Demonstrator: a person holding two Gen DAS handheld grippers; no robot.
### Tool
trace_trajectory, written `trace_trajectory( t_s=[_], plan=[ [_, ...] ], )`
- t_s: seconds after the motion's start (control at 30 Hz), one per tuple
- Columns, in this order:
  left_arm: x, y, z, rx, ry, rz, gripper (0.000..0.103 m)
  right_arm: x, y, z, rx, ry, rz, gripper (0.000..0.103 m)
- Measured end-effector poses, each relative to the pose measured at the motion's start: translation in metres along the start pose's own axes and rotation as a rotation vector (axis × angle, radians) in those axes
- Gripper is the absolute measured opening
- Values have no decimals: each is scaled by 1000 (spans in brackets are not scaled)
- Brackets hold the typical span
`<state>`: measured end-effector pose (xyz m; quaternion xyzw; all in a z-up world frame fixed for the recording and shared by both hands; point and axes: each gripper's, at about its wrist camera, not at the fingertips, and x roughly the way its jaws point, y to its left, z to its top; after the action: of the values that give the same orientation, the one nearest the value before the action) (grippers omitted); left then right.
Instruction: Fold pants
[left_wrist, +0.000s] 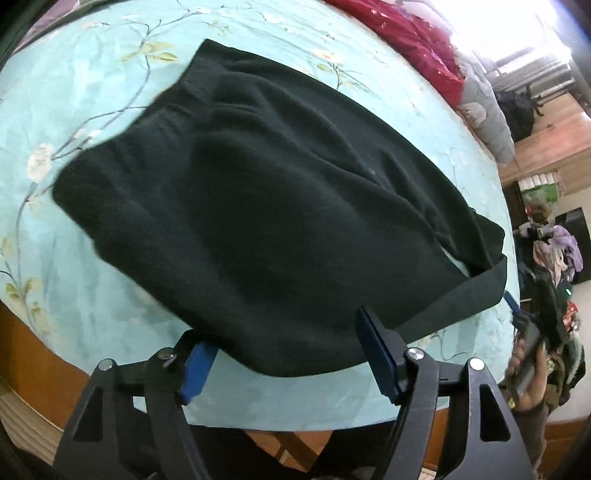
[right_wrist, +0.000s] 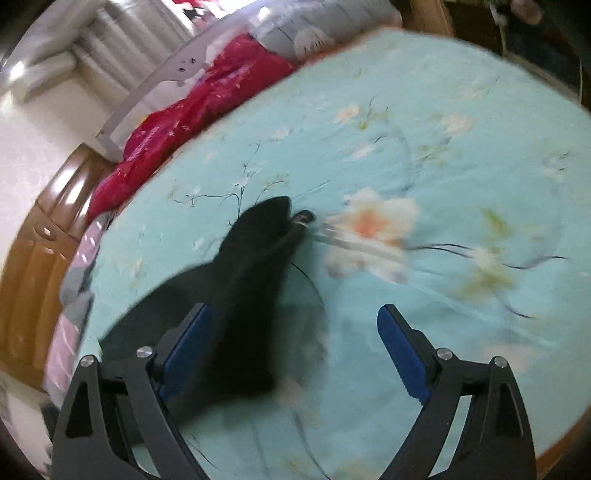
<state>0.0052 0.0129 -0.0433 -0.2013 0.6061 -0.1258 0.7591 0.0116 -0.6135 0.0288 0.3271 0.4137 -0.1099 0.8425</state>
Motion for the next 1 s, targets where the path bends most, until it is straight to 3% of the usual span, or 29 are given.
trace_trajectory(
  t_s=[0.03,0.07,0.1,0.13,0.2,0.27,0.33,0.37,0.43,0.53,0.63,0.7,0.73,0.77,0.83,0.97,1.0],
  plan=[
    [4,-3,2,-6,7,-4,71,13,0,6,40,27,15,90],
    [8,-6,4,-11,14,-1,67,34,-5,11,103,78,30,81],
    [9,-10,6,-7,7,18,46,49,-9,12,151,110,62,66],
    [7,-15,8,12,-9,52,18,62,-15,11,212,143,147,16],
    [1,-23,14,25,-20,31,5,59,-17,8,266,114,252,18],
    [-11,-22,17,0,-40,-21,6,34,-11,4,253,51,343,14],
    [-16,-26,19,29,-63,-7,6,-12,-5,-9,197,-42,384,13],
    [-14,-26,19,34,-64,9,6,-39,-5,-20,148,-106,364,13],
    [0,-24,20,38,-25,45,6,-61,-19,-41,136,-141,298,13],
    [15,-16,22,4,32,31,6,-51,-68,-84,197,-37,87,13],
    [5,-14,24,19,34,-7,7,-48,-103,-108,319,20,35,17],
    [-5,-6,26,17,12,-25,10,-66,-118,-112,382,-36,8,18],
    [-13,-2,27,11,-13,-33,16,-76,-121,-111,395,-69,2,26],
    [-20,2,27,4,-23,-38,22,-87,-122,-108,400,-102,-8,43],
    [-33,9,27,-24,-52,-51,45,-102,-120,-98,386,-158,-36,63],
    [-36,20,31,-101,-71,-96,60,-101,-102,-84,313,-179,-101,67],
    [-35,25,27,-113,-63,-108,68,-97,-102,-83,315,-173,-122,67]
  ],
)
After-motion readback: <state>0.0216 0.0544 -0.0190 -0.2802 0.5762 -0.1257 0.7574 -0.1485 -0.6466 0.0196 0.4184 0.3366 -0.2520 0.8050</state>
